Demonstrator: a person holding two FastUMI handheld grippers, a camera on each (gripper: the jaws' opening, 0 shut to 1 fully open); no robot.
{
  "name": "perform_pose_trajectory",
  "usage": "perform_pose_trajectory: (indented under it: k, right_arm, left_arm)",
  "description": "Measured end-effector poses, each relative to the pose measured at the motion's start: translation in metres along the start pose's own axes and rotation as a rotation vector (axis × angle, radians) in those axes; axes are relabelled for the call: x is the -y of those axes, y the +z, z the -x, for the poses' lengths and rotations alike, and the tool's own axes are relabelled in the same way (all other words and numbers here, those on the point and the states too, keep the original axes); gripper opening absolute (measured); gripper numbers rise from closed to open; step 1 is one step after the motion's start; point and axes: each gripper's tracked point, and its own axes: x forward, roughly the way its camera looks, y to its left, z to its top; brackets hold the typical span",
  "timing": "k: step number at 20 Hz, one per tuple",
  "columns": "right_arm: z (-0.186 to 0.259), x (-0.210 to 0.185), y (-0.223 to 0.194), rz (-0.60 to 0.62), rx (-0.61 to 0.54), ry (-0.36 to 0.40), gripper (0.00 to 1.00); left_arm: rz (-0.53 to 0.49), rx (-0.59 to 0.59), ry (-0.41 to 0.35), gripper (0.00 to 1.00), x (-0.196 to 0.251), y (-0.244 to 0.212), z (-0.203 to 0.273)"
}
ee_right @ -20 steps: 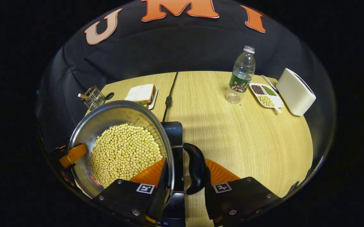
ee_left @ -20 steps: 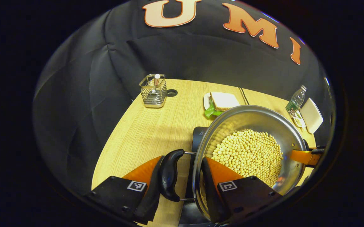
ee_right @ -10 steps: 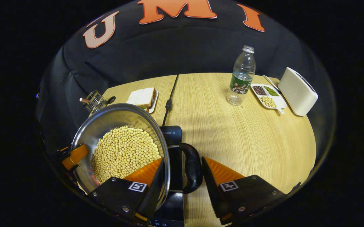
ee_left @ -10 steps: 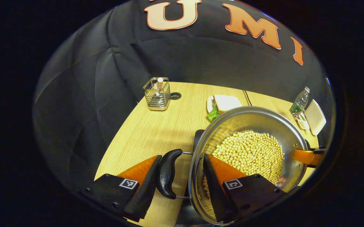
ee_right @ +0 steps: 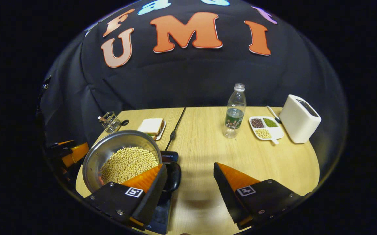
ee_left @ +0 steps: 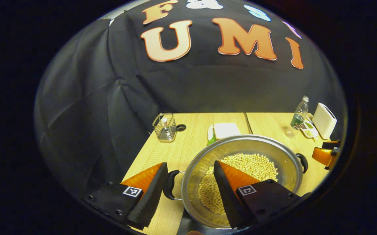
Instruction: First push the handle of the pot to place it horizontally, then grasp the pot with both hands and set it on the induction cooktop.
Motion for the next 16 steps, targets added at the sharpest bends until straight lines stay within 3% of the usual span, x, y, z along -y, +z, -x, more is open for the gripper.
perform_pose_trajectory:
  k: [10, 16]
  right_arm:
    - [0.118, 0.155, 0.090, 0.010, 0.326, -0.130, 0.89]
    - [0.198, 0.188, 0.159, -0.008, 0.559, -0.155, 0.90]
  left_arm:
    - [0.006, 0.396, -0.042, 0.91, 0.085, 0.165, 0.107]
    - [0.014, 0.589, -0.106, 0.93, 0.118, 0.237, 0.179]
